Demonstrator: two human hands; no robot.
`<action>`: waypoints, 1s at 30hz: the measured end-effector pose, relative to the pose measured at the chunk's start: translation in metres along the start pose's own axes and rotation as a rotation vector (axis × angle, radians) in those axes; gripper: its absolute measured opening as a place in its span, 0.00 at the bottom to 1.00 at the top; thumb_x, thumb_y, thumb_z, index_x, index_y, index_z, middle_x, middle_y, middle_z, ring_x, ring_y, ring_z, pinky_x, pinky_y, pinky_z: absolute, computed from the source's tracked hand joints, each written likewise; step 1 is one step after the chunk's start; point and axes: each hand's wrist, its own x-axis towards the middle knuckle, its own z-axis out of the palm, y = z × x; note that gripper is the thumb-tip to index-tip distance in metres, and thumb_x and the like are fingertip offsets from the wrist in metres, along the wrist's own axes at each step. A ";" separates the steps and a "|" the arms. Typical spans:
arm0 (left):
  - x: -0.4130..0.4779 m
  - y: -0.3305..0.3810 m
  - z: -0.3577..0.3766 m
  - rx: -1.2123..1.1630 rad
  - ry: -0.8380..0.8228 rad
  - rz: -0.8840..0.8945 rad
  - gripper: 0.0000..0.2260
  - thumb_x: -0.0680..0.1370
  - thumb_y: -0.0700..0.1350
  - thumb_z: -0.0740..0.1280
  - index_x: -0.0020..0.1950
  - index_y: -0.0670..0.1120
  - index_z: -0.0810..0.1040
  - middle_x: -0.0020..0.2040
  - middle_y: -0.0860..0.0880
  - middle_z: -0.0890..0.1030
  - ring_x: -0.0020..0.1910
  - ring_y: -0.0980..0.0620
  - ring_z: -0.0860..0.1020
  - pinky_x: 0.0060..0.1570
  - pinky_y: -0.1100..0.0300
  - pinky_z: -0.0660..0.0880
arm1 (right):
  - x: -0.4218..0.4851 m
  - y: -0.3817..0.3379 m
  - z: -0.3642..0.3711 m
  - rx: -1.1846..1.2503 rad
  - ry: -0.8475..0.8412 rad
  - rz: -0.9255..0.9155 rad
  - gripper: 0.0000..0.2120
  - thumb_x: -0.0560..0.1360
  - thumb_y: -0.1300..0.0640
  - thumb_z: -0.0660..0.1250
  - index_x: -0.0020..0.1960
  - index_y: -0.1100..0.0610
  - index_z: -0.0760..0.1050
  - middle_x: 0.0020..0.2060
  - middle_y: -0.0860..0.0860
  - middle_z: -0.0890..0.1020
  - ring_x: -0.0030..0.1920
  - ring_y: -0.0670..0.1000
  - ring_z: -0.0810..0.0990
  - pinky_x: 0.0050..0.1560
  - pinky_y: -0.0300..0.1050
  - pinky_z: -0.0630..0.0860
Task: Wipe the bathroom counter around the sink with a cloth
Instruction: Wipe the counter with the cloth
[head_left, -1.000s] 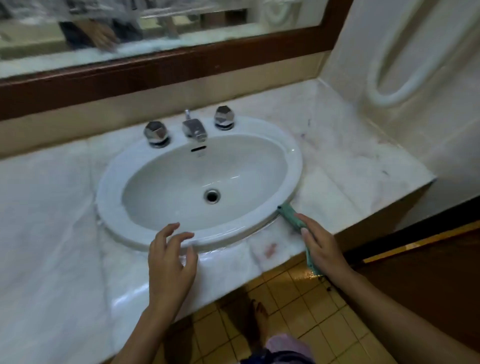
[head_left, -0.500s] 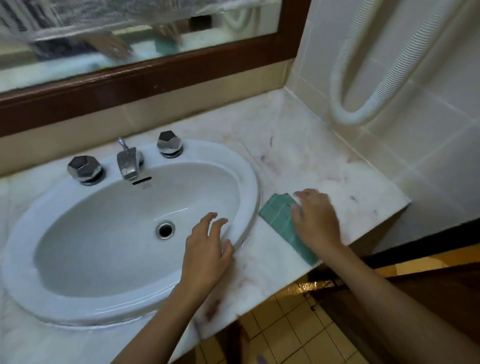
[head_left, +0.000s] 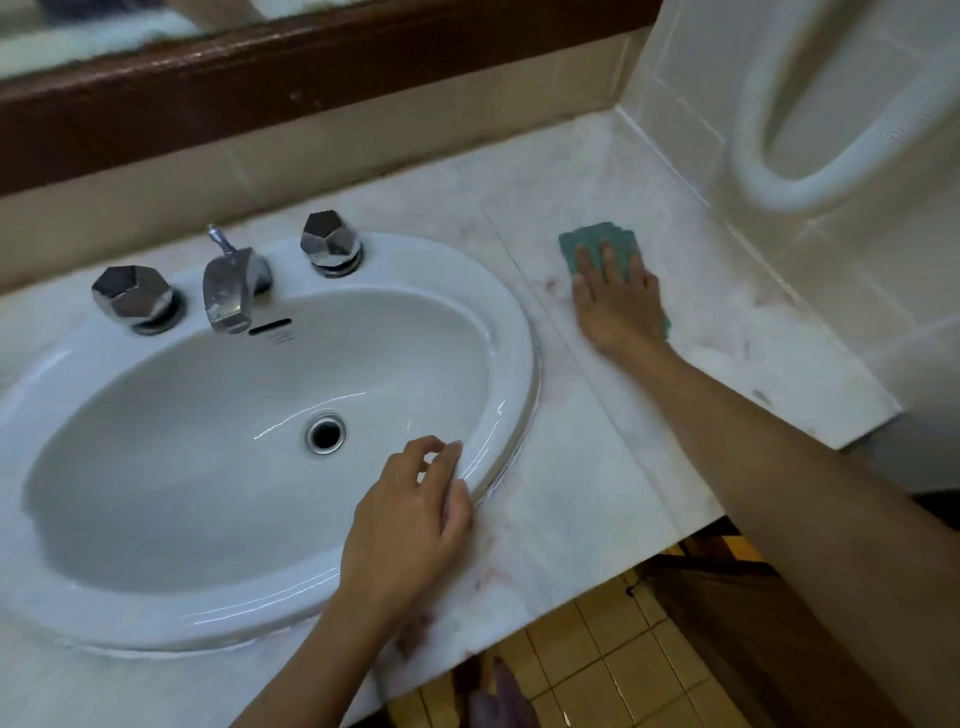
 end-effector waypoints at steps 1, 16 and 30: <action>-0.001 0.000 0.000 -0.002 0.007 -0.005 0.18 0.78 0.53 0.56 0.64 0.53 0.75 0.62 0.54 0.74 0.55 0.53 0.76 0.37 0.57 0.76 | -0.004 -0.015 0.004 0.011 -0.006 -0.032 0.25 0.82 0.44 0.40 0.78 0.45 0.45 0.79 0.48 0.48 0.78 0.55 0.43 0.74 0.54 0.49; -0.017 -0.010 -0.009 -0.248 0.160 0.131 0.15 0.73 0.40 0.66 0.59 0.46 0.79 0.61 0.48 0.75 0.54 0.49 0.77 0.44 0.57 0.76 | -0.252 -0.091 0.057 0.030 0.039 0.131 0.30 0.78 0.43 0.36 0.78 0.50 0.40 0.78 0.51 0.44 0.77 0.58 0.38 0.74 0.59 0.51; -0.232 -0.252 -0.100 -0.433 0.488 -0.418 0.15 0.72 0.41 0.65 0.58 0.47 0.80 0.63 0.49 0.73 0.64 0.53 0.70 0.63 0.57 0.67 | -0.393 -0.330 0.109 0.209 -0.014 0.442 0.37 0.80 0.46 0.52 0.77 0.61 0.36 0.77 0.59 0.40 0.77 0.61 0.39 0.74 0.62 0.45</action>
